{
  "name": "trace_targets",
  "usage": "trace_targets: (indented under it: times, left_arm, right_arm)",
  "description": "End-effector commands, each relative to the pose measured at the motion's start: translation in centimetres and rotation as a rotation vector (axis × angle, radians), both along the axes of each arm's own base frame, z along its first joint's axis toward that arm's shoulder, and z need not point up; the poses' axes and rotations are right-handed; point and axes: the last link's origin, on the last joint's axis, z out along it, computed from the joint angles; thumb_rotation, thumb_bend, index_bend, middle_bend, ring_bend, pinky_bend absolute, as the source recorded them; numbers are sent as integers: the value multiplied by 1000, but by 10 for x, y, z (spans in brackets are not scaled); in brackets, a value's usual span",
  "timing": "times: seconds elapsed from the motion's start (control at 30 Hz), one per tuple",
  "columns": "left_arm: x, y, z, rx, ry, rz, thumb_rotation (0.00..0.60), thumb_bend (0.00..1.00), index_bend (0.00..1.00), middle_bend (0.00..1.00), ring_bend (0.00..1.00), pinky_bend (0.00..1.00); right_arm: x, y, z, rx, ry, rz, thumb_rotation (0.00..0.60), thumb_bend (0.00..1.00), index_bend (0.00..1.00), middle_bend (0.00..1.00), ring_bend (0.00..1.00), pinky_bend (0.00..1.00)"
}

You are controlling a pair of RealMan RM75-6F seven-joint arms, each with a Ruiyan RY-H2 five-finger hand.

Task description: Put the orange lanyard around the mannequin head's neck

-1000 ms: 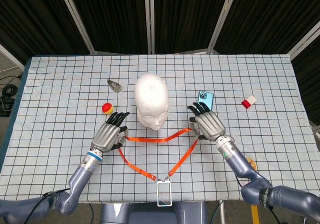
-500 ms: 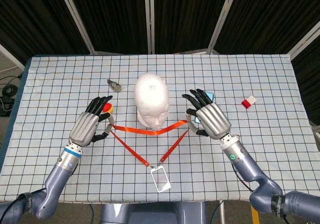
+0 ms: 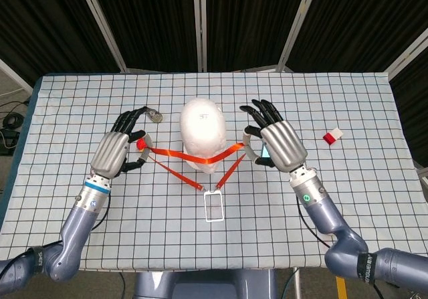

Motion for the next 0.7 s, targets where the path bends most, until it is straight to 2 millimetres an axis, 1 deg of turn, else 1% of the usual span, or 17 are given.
trace_targets:
  times: [0.03, 0.2, 0.4, 0.53, 0.7]
  left_arm:
    - [8, 11, 11, -10, -33, 2, 600, 550, 707, 0, 0, 0]
    - [12, 18, 19, -4, -64, 5, 600, 549, 709, 0, 0, 0]
    - [18, 27, 24, 2, -72, 16, 600, 550, 709, 0, 0, 0]
    - [23, 37, 26, -11, -80, 38, 600, 549, 709, 0, 0, 0]
    - [32, 55, 26, -28, -97, 83, 600, 550, 709, 0, 0, 0]
  right_arm:
    - [9, -8, 12, -14, -71, -7, 600, 412, 747, 148, 0, 0]
    - [12, -14, 18, -19, -122, -13, 600, 412, 747, 156, 0, 0]
    - [13, -25, 20, -44, -119, -24, 600, 411, 748, 163, 0, 0]
    - [17, -36, 22, -71, -150, -44, 600, 412, 747, 171, 0, 0]
    - [20, -60, 25, -113, -177, -103, 600, 412, 746, 178, 0, 0]
